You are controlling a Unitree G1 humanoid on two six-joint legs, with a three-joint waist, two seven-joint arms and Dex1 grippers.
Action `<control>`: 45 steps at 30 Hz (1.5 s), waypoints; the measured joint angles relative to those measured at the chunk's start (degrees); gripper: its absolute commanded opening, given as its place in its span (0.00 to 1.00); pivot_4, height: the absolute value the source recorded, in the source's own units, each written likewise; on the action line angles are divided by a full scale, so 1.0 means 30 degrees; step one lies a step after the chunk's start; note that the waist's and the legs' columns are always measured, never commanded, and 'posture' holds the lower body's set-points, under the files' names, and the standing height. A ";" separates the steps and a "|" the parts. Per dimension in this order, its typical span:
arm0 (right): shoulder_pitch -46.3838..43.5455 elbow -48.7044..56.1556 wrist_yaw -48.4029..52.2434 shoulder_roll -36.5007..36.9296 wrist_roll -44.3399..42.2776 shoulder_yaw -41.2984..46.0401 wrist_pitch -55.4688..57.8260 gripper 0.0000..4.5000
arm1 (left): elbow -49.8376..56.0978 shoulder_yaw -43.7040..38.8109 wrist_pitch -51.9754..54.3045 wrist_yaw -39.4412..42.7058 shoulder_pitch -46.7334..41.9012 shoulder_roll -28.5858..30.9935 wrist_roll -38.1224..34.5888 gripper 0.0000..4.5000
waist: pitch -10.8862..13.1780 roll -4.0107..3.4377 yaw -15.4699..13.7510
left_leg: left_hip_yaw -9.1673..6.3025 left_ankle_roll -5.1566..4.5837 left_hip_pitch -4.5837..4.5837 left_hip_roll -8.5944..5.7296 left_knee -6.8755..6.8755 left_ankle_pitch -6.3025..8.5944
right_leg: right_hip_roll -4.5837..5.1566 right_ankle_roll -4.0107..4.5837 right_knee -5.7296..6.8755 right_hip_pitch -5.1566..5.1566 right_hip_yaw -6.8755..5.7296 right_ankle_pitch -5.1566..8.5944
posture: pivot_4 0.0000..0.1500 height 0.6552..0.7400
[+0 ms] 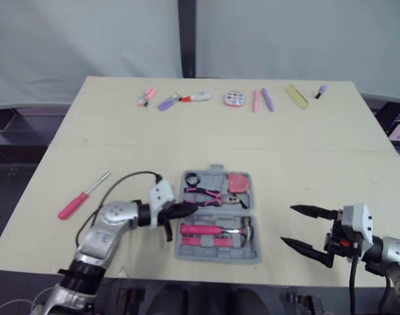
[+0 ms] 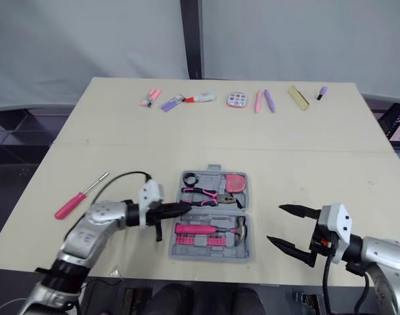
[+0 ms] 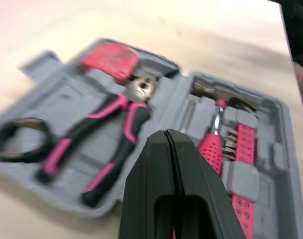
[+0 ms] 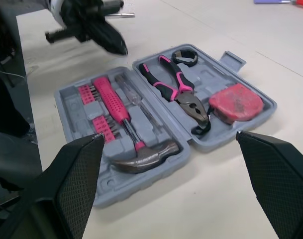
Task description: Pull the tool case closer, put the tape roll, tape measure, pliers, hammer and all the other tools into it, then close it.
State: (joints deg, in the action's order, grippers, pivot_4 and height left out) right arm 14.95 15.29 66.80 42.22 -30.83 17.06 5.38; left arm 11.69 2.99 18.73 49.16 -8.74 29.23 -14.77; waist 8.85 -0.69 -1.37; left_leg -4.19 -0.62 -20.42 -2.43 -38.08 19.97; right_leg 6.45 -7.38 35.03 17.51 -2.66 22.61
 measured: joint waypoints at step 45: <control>0.1904 0.0062 0.0234 -0.0914 -0.0552 -0.0114 -0.2225 1.00 | 0.5470 -0.9867 0.0877 -0.8471 1.2170 -0.2640 -0.2976 0.98 | 0.0265 0.0061 -0.0014 | 0.0016 0.0086 -0.0017 0.0079 -0.0002 0.0017 | 0.0011 0.0000 -0.0214 -0.0024 -0.0003 0.0000 | 1.00 1.00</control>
State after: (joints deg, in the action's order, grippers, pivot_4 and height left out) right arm 20.66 15.48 67.50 39.47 -32.49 16.72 -1.29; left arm 28.10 -26.62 21.37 23.74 27.77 21.31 -23.70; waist 9.65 -0.51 -1.41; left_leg -4.14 -0.36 -20.47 -2.19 -38.09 20.02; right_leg 6.49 -7.37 34.39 17.44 -2.67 22.61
